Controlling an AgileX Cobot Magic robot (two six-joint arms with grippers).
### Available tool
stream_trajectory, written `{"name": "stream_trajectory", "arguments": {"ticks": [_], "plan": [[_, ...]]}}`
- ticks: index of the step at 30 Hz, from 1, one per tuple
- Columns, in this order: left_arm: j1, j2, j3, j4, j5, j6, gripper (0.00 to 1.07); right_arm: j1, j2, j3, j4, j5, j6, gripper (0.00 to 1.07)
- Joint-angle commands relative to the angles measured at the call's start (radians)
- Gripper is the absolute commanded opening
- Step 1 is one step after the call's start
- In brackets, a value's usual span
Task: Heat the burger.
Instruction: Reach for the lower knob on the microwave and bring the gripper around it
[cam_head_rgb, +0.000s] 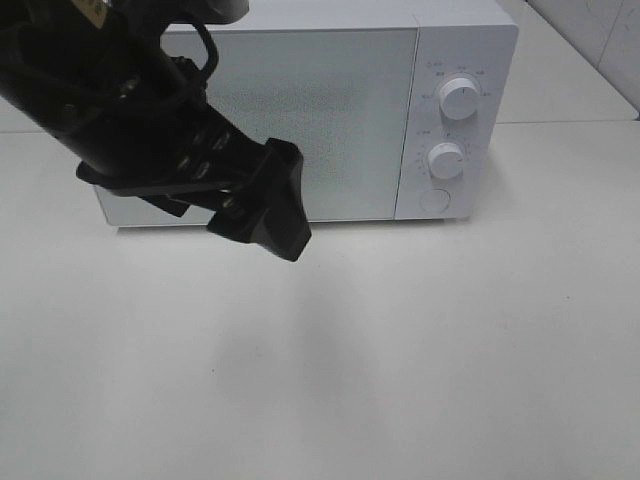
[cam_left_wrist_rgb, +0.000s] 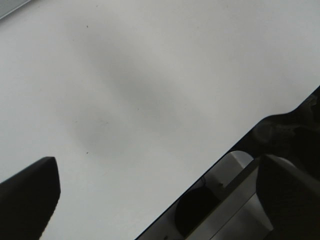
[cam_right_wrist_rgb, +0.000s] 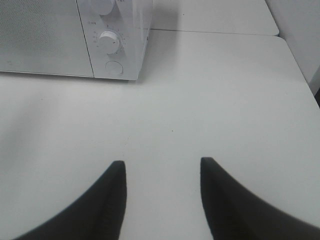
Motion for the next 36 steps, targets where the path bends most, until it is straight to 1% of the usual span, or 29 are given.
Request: {"name": "stream_trajectory", "arguments": {"ticks": [1, 2, 4, 7, 8, 9, 10, 12, 13, 15, 16, 17, 18, 19, 20, 21, 22, 23, 24, 25, 27, 28, 29, 30, 31, 32, 33, 35, 36], "plan": [[0.006, -0.038, -0.008, 0.064, 0.071, -0.024, 1.00, -0.002, -0.025, -0.001, 0.003, -0.006, -0.009, 0.49], [0.006, -0.038, -0.008, 0.064, 0.071, -0.024, 1.00, -0.002, -0.025, -0.001, 0.003, -0.006, -0.009, 0.49], [0.076, -0.076, -0.008, 0.113, 0.104, -0.126, 1.00, -0.002, -0.025, -0.001, 0.003, -0.006, -0.009, 0.49], [0.095, -0.086, -0.008, 0.116, 0.112, -0.147, 1.00, -0.002, -0.025, -0.001, 0.003, -0.006, -0.009, 0.49], [0.133, -0.103, -0.008, 0.117, 0.138, -0.173, 1.00, -0.002, -0.025, -0.001, 0.003, -0.006, -0.009, 0.49], [0.153, -0.111, -0.008, 0.116, 0.151, -0.173, 1.00, -0.002, -0.025, -0.001, 0.003, -0.006, -0.009, 0.49], [0.153, -0.111, -0.008, 0.116, 0.151, -0.173, 1.00, -0.002, -0.025, -0.001, 0.003, -0.006, -0.009, 0.49], [0.232, -0.155, -0.003, 0.116, 0.208, -0.173, 1.00, -0.002, -0.025, -0.001, 0.003, -0.006, -0.009, 0.49], [0.232, -0.155, -0.003, 0.116, 0.208, -0.173, 1.00, -0.002, -0.025, -0.001, 0.003, -0.006, -0.009, 0.49], [0.276, -0.173, 0.004, 0.116, 0.230, -0.171, 1.00, -0.002, -0.025, -0.001, 0.003, -0.006, -0.009, 0.49], [0.276, -0.173, 0.004, 0.116, 0.230, -0.171, 1.00, -0.002, -0.025, -0.001, 0.003, -0.006, -0.009, 0.49], [0.328, -0.193, 0.016, 0.116, 0.262, -0.166, 1.00, -0.002, -0.025, -0.001, 0.003, -0.006, -0.009, 0.49], [0.355, -0.202, 0.023, 0.116, 0.274, -0.161, 1.00, -0.002, -0.025, -0.001, 0.003, -0.006, -0.009, 0.49], [0.355, -0.202, 0.023, 0.116, 0.274, -0.161, 1.00, -0.002, -0.025, -0.001, 0.003, -0.006, -0.009, 0.49], [0.407, -0.222, 0.044, 0.118, 0.293, -0.145, 1.00, -0.002, -0.025, -0.001, 0.003, -0.006, -0.009, 0.49], [0.438, -0.233, 0.058, 0.119, 0.298, -0.126, 1.00, -0.002, -0.025, -0.001, 0.003, -0.006, -0.009, 0.49], [0.438, -0.233, 0.058, 0.119, 0.298, -0.126, 1.00, -0.002, -0.025, -0.001, 0.003, -0.006, -0.009, 0.49], [0.495, -0.257, 0.084, 0.120, 0.303, -0.084, 1.00, -0.002, -0.025, -0.001, 0.003, -0.006, -0.009, 0.49], [0.528, -0.270, 0.098, 0.120, 0.303, -0.058, 1.00, -0.002, -0.025, -0.001, 0.003, -0.006, -0.009, 0.49], [0.528, -0.270, 0.098, 0.120, 0.303, -0.058, 1.00, -0.002, -0.025, -0.001, 0.003, -0.006, -0.009, 0.49], [0.640, -0.321, 0.159, 0.120, 0.260, 0.057, 1.00, -0.002, -0.025, -0.001, 0.003, -0.006, -0.009, 0.49], [0.640, -0.321, 0.159, 0.120, 0.260, 0.057, 1.00, -0.002, -0.025, -0.001, 0.003, -0.006, -0.009, 0.49], [0.666, -0.335, 0.180, 0.119, 0.236, 0.085, 1.00, -0.002, -0.025, -0.001, 0.003, -0.006, -0.009, 0.49], [0.666, -0.335, 0.180, 0.119, 0.236, 0.085, 1.00, -0.002, -0.025, -0.001, 0.003, -0.006, -0.009, 0.49], [0.707, -0.367, 0.223, 0.107, 0.197, 0.117, 1.00, -0.002, -0.025, -0.001, 0.003, -0.006, -0.009, 0.49], [0.739, -0.400, 0.274, 0.088, 0.172, 0.129, 1.00, -0.002, -0.025, -0.001, 0.003, -0.006, -0.009, 0.49], [0.739, -0.400, 0.274, 0.088, 0.172, 0.129, 1.00, -0.002, -0.025, -0.001, 0.003, -0.006, -0.009, 0.49], [0.774, -0.453, 0.341, 0.061, 0.170, 0.128, 1.00, -0.002, -0.025, -0.001, 0.003, -0.006, -0.009, 0.49], [0.774, -0.453, 0.341, 0.061, 0.170, 0.128, 1.00, -0.002, -0.025, -0.001, 0.003, -0.006, -0.009, 0.49]]}}
